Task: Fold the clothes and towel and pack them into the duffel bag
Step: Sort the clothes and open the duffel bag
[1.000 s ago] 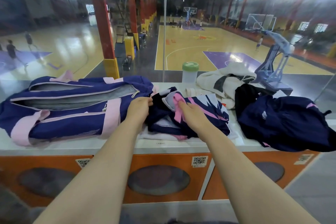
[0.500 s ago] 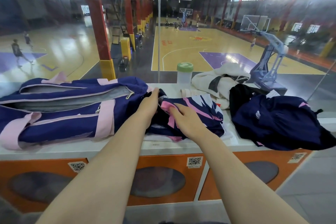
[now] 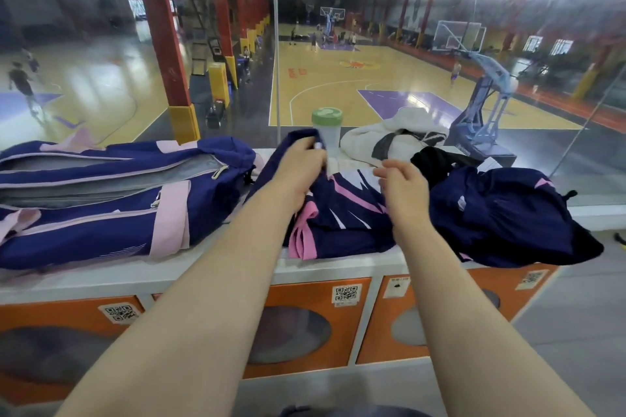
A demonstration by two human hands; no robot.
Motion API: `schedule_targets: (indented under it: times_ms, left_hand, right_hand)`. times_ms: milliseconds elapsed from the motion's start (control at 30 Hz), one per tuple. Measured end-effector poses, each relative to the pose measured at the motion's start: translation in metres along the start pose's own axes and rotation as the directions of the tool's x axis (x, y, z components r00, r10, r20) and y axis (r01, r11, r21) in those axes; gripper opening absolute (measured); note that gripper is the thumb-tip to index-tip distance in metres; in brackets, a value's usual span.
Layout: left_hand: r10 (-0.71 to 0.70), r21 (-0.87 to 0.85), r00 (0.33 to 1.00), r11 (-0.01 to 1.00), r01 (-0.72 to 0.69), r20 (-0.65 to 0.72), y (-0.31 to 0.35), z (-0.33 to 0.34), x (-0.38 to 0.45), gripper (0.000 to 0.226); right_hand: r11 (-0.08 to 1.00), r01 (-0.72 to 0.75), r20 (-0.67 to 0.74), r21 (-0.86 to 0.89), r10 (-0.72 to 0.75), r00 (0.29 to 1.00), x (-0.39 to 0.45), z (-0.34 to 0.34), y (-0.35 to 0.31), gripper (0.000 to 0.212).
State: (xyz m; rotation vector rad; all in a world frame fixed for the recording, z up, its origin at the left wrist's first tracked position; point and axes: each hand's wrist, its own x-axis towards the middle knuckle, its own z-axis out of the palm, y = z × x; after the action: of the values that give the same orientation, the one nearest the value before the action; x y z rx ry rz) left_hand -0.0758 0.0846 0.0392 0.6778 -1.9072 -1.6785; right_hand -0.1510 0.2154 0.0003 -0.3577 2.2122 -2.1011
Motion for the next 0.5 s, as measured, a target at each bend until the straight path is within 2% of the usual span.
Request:
schedule_targets:
  times_ms: [67, 133, 200, 233, 300, 400, 467, 500]
  left_hand:
    - [0.018, 0.039, 0.980, 0.999, -0.026, 0.196, 0.002, 0.023, -0.011, 0.039]
    - [-0.071, 0.091, 0.887, 0.995, 0.033, 0.457, -0.006, 0.042, -0.020, 0.029]
    - [-0.124, 0.371, 0.810, 0.921, -0.121, 0.573, -0.015, 0.051, -0.024, 0.034]
    - [-0.117, 0.502, 0.805, 0.830, -0.242, 0.582, -0.019, 0.053, -0.023, 0.039]
    - [-0.062, 0.603, 0.810, 0.701, -0.380, 0.584, -0.017, 0.051, -0.020, 0.043]
    - [0.035, 0.583, 0.844, 0.708, -0.398, 0.535, -0.006, 0.038, -0.015, 0.041]
    - [0.185, 0.538, 0.905, 0.752, -0.381, 0.382, 0.000, 0.025, -0.014, 0.037]
    - [0.297, 0.558, 0.914, 0.725, -0.404, 0.276, 0.001, 0.018, -0.012, 0.036]
  right_hand:
    - [0.986, -0.078, -0.003, 0.144, 0.079, 0.997, 0.006, -0.013, 0.000, 0.021]
    - [0.954, -0.158, 0.068, 0.256, 0.146, 0.987, 0.007, -0.020, -0.002, 0.025]
    - [0.962, -0.185, 0.115, 0.203, 0.164, 0.980, 0.012, -0.023, 0.002, 0.032]
    - [0.971, -0.174, 0.122, 0.162, 0.155, 0.980, 0.013, -0.023, 0.006, 0.032]
    - [0.985, -0.150, 0.131, 0.087, 0.138, 0.982, 0.015, -0.022, 0.014, 0.035]
    - [0.998, -0.051, 0.166, -0.039, 0.057, 0.984, 0.015, -0.021, 0.017, 0.039]
    - [0.984, 0.069, 0.218, -0.164, -0.032, 0.975, 0.015, -0.021, 0.017, 0.039]
    - [0.963, 0.132, 0.257, -0.235, -0.069, 0.964, 0.015, -0.021, 0.016, 0.040]
